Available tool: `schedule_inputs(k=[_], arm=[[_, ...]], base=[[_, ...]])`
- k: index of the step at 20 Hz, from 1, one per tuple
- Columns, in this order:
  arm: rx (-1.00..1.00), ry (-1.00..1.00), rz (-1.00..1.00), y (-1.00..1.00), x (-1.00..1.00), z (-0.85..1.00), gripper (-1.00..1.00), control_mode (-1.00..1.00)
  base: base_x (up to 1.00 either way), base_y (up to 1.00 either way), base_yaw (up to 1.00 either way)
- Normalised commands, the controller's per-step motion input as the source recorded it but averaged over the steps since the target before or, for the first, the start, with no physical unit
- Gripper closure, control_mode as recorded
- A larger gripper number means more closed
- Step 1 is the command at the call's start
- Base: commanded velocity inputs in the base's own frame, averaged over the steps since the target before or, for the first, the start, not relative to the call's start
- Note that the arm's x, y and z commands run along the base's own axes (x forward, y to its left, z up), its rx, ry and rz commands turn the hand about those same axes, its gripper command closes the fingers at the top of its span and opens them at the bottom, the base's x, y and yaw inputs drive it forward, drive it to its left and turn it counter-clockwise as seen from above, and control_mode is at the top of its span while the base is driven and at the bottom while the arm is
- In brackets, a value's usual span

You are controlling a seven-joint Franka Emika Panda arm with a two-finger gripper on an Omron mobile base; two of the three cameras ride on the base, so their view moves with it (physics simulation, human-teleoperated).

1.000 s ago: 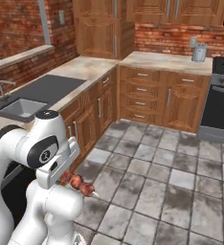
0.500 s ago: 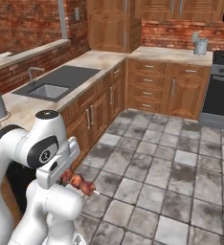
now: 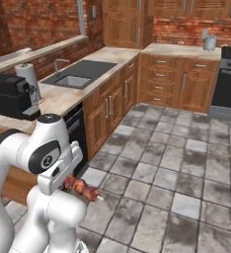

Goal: Place the cold items (carrot and squash) from the fridge in one tupperware on the dining counter. Place the warm items (hot dog and kebab skewer) in the stove area in another tupperware.

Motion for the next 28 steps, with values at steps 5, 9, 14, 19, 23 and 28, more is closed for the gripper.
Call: schedule_inputs(k=[5, 9, 14, 19, 23, 28], arm=[[0.00, 0.00, 0.00, 0.00, 0.00, 0.00, 1.00, 1.00], [0.00, 0.00, 0.00, 0.00, 0.00, 0.00, 1.00, 1.00], [0.00, 0.00, 0.00, 0.00, 0.00, 0.00, 1.00, 1.00], [0.00, 0.00, 0.00, 0.00, 0.00, 0.00, 1.00, 1.00], [0.00, 0.00, 0.00, 0.00, 0.00, 0.00, 1.00, 1.00], [0.00, 0.00, 0.00, 0.00, 0.00, 0.00, 1.00, 1.00]], base=[[-1.00, 0.78, 0.00], [-0.96, 0.88, 0.00], [-0.73, 0.98, -0.02], [-0.11, 0.99, -0.12], [0.00, 1.00, -0.19], [0.00, 1.00, -0.21]])
